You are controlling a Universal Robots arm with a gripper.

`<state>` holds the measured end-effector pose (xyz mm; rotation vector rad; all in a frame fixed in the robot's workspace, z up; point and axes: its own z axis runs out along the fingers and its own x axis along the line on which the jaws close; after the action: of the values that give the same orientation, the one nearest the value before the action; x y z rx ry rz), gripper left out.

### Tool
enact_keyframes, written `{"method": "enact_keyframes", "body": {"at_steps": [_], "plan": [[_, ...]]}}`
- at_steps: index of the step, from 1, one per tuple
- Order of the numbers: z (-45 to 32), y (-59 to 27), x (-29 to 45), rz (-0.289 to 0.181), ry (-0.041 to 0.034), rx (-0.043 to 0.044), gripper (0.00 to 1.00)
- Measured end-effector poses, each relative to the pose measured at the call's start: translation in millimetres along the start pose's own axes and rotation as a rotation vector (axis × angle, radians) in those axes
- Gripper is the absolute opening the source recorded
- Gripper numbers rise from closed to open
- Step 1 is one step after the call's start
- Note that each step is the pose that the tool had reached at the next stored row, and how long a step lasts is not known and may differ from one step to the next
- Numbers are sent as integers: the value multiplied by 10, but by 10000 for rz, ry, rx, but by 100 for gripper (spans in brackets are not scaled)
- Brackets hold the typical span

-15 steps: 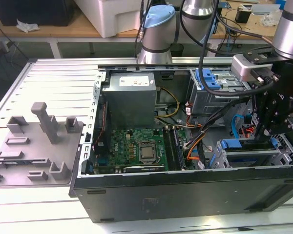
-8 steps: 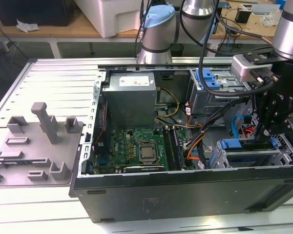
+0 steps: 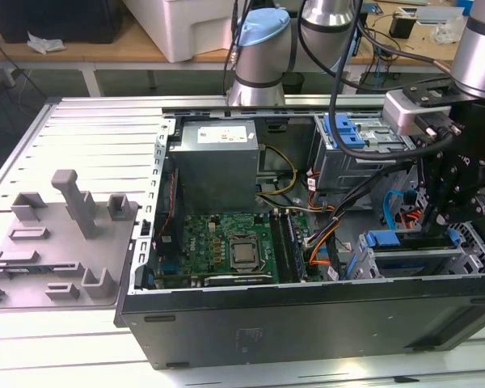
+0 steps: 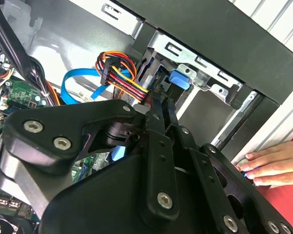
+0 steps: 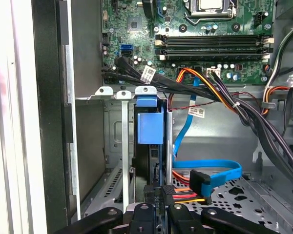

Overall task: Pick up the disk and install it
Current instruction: 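Insert the first disk wire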

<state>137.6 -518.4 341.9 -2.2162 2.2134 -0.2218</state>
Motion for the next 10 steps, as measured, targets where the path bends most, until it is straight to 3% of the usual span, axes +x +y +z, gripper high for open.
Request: {"method": "enact_keyframes", "body": {"at_steps": [10], "plan": [[-1, 0, -11, 2, 0, 0, 17]]}}
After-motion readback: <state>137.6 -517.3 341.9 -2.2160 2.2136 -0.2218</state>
